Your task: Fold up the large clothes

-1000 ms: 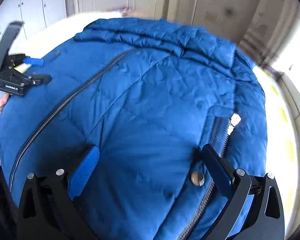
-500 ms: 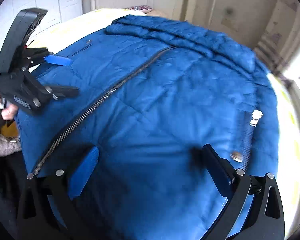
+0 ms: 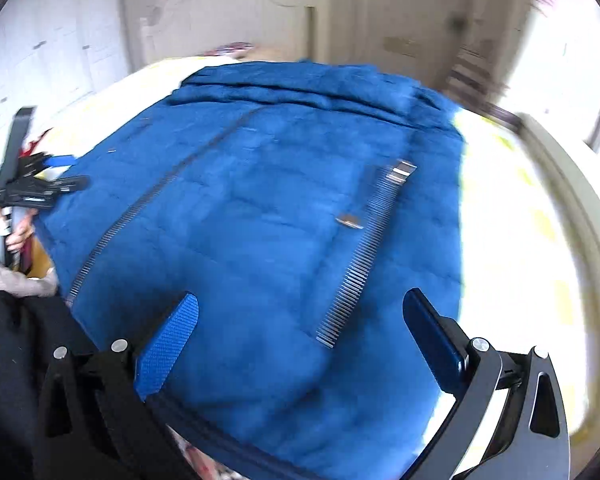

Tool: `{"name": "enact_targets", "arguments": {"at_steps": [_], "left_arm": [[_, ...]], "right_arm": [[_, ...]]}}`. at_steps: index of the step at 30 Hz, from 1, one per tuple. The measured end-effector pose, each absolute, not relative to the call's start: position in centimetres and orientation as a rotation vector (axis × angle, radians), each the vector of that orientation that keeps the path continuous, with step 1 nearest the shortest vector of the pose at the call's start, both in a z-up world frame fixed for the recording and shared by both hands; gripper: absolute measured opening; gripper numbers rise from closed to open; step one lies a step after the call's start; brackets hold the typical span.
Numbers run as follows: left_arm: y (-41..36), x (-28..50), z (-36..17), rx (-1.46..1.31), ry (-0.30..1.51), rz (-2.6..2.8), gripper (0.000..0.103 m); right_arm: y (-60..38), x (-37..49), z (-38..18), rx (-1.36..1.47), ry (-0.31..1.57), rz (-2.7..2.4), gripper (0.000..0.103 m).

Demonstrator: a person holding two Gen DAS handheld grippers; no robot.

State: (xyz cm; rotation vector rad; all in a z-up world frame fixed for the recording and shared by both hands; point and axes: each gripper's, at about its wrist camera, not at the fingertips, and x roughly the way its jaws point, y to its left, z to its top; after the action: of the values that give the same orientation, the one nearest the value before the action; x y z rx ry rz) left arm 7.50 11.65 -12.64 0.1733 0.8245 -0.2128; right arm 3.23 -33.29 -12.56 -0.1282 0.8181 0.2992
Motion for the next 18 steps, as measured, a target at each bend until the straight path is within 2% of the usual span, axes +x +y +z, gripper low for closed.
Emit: {"name": "enact_targets", "arguments": {"at_steps": [6, 9, 11, 12, 13, 15, 17, 18], "left_arm": [[17.4, 7.4, -12.6, -0.038, 0.851, -0.137, 0.101], [18.2, 6.9, -12.9, -0.059, 0.856, -0.124, 0.1], [17.8, 6.5, -12.8, -0.055, 0.845, -0.138, 0.093], [17.5, 6.4, -12.8, -0.058, 0.841, -0.153, 0.086], [17.1, 6.4, -12.8, -0.057, 0.84, -0.167, 0.079], [16.3, 6.5, -12.8, -0.021, 0.849, -0.168, 0.074], [15.8, 6.7, -12.8, 0.016, 0.855, -0.177, 0.069], [15.7, 6.7, -12.8, 0.02, 0.853, -0.192, 0.064]], "right_arm": [[-37.9, 1.1, -15.1, 0.002, 0.889, 0.176, 0.098], [-38.0, -0.3, -15.7, 0.016, 0.867, 0.183, 0.098], [-37.5, -0.8, -15.7, -0.002, 0.846, 0.199, 0.087], [-36.9, -1.0, -15.6, -0.004, 0.829, 0.215, 0.078], [-36.4, -1.0, -15.6, -0.007, 0.823, 0.214, 0.077], [-35.9, -0.7, -15.7, -0.012, 0.812, 0.211, 0.076], [-35.7, -0.5, -15.7, -0.004, 0.795, 0.219, 0.072], [-35.8, -0.3, -15.7, 0.009, 0.779, 0.22, 0.067]]}}
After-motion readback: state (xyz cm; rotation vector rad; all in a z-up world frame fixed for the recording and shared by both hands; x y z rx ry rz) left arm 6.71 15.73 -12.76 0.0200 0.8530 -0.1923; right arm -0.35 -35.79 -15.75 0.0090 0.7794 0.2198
